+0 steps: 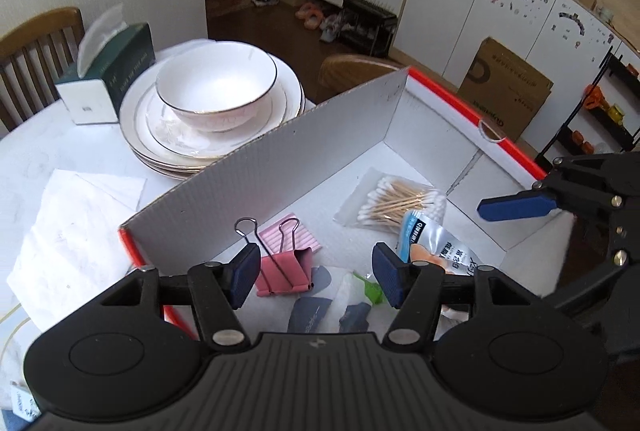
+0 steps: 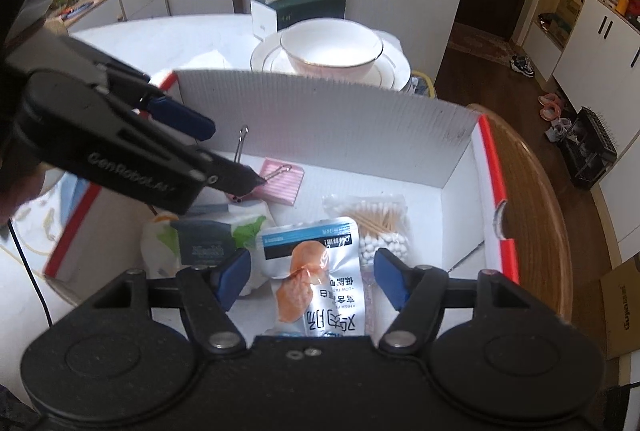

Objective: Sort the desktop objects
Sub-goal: 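Open left tool to drop binder clip while right tool releases packet in box, then move both tools back from the box to the remaining items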

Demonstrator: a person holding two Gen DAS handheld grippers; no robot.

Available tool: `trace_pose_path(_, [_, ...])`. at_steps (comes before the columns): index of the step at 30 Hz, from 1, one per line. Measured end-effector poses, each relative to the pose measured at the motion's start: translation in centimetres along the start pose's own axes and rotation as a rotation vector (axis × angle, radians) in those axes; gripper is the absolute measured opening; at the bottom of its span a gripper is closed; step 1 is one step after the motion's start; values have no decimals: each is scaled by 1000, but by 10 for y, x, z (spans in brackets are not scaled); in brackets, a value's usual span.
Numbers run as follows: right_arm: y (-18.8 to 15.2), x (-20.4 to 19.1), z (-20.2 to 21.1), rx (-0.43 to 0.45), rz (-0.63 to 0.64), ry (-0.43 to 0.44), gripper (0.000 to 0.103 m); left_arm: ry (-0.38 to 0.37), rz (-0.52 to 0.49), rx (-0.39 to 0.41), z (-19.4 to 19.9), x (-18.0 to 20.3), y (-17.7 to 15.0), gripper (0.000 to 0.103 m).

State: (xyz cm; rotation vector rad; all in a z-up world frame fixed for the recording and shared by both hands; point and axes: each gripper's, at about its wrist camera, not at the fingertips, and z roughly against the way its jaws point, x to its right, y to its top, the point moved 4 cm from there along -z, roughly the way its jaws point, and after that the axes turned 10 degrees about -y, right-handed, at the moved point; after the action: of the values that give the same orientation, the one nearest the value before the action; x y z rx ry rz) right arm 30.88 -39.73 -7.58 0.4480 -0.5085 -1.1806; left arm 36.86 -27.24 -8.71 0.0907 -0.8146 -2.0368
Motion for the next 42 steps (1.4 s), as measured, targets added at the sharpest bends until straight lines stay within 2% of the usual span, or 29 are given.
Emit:
trace_pose_path(11, [-3,-1,38,69,-95,38,68,-1,-38,108,59,17,-28,60])
trace_pose_path(16, [-4,-13,55,101,-126,65,69,-6,-26,153,89,19,-47,60])
trace_pose_path(23, [-4,-41,76,129,-143,77,70,-17,-13,175,123,14,-80,61])
trace_pose_path(29, [-2,-82,86,131,-138,95,71,-32,1,186,150,1,-110,68])
trace_pose_path(32, [-3,-105,86,122,-134,103,71,-21,7,192,164,-10,-125,77])
trace_pose_path(34, [-3,-120,86,114,-133,108,71,-21,15,192,172,-19,-135,77])
trace_pose_path(36, [-3,-133,85,110,-131,106,71,-14,22,194,180,-28,-147,83])
trace_pose_path(42, [-3,-172,81,92,-133,115,71,10,22,193,200,-57,-181,89])
